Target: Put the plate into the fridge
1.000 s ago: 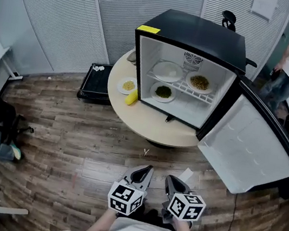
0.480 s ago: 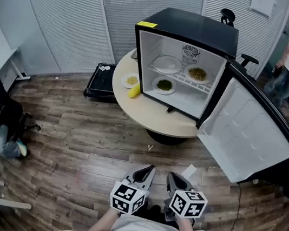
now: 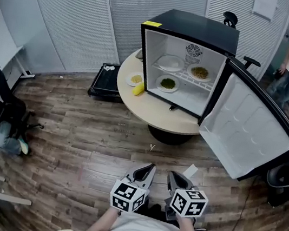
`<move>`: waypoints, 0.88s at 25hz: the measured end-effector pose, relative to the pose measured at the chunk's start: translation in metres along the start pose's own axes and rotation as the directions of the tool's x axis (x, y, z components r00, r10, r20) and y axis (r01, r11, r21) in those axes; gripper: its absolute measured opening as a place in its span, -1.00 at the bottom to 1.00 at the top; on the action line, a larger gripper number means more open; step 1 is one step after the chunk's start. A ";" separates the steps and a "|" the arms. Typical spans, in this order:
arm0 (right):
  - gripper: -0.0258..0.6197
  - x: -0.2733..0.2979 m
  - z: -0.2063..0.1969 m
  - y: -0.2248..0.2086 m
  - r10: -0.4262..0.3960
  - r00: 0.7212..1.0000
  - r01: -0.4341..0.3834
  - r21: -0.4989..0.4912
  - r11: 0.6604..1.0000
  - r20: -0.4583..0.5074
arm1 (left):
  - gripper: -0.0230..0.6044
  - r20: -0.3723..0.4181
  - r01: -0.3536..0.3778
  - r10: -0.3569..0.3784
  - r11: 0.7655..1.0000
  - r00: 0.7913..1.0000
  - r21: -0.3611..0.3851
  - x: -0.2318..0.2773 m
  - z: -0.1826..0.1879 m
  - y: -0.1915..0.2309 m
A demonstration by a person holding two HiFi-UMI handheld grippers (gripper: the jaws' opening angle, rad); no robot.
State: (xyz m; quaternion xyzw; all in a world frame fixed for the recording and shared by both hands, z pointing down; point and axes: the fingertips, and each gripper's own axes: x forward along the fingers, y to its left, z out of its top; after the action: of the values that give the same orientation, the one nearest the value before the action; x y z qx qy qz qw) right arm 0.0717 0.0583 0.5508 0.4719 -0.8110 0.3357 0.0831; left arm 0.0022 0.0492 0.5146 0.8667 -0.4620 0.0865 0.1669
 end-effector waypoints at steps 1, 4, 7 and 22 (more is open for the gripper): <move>-0.87 -0.001 0.000 0.000 0.002 1.000 -0.002 -0.003 1.000 0.003 | -0.88 0.000 -0.002 0.002 1.000 1.000 0.001 -0.001 -0.001 0.000; -0.87 -0.002 0.002 0.002 0.008 1.000 -0.008 -0.011 1.000 0.012 | -0.88 0.001 -0.007 0.007 1.000 1.000 0.004 -0.004 -0.003 -0.001; -0.87 -0.004 0.002 0.005 0.015 1.000 -0.014 -0.020 1.000 0.018 | -0.88 0.004 -0.013 0.013 1.000 1.000 0.006 -0.007 -0.003 -0.001; -0.87 -0.010 0.005 0.009 0.022 0.999 -0.020 -0.054 0.998 0.027 | -0.88 0.024 -0.020 0.019 1.000 1.000 0.017 -0.014 0.000 -0.005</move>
State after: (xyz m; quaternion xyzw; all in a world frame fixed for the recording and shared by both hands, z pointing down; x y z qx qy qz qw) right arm 0.0703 0.0655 0.5379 0.4656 -0.8258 0.3078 0.0809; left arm -0.0013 0.0632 0.5093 0.8645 -0.4716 0.0817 0.1533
